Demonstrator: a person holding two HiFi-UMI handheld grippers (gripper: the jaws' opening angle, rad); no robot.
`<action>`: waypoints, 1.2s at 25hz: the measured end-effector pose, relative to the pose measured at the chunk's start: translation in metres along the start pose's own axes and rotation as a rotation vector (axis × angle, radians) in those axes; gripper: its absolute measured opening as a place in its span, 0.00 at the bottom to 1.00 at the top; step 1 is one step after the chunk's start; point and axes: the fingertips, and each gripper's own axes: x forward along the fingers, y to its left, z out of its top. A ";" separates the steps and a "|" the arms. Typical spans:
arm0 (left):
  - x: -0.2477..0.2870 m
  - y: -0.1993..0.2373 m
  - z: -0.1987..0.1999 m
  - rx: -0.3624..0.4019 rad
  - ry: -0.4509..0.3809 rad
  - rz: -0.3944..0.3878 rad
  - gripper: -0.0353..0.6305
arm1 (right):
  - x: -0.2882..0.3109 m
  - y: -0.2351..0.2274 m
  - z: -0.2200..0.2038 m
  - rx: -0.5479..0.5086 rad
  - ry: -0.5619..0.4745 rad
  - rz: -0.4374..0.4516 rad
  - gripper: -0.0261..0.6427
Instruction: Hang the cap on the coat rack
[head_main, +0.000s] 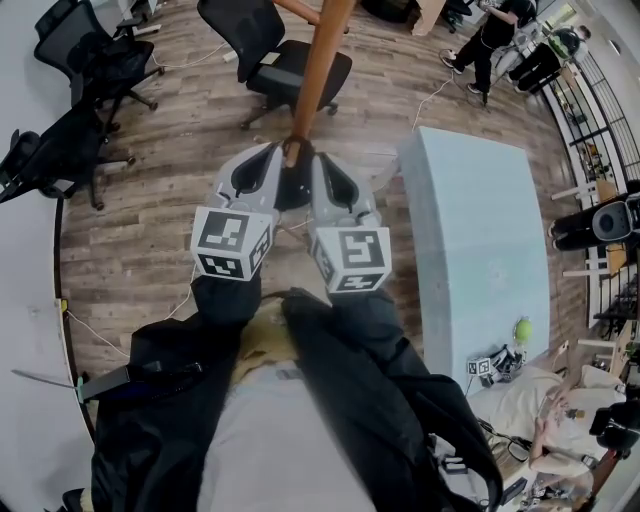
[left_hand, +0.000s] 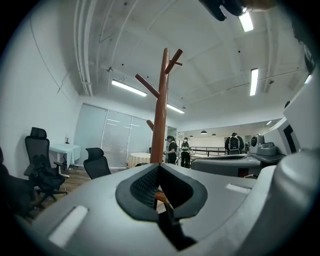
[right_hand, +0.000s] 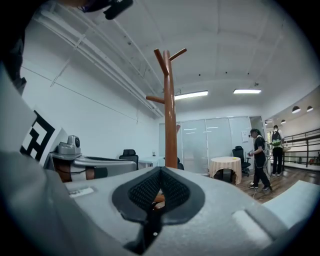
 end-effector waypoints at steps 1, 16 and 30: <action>0.000 0.001 -0.001 0.000 0.002 0.000 0.05 | 0.000 0.000 -0.001 0.001 0.000 -0.001 0.03; 0.004 -0.003 -0.005 0.001 0.020 -0.002 0.05 | -0.004 -0.011 -0.001 0.013 -0.002 -0.033 0.03; 0.013 -0.006 -0.005 -0.001 0.035 -0.012 0.05 | -0.001 -0.022 -0.001 0.013 0.016 -0.058 0.03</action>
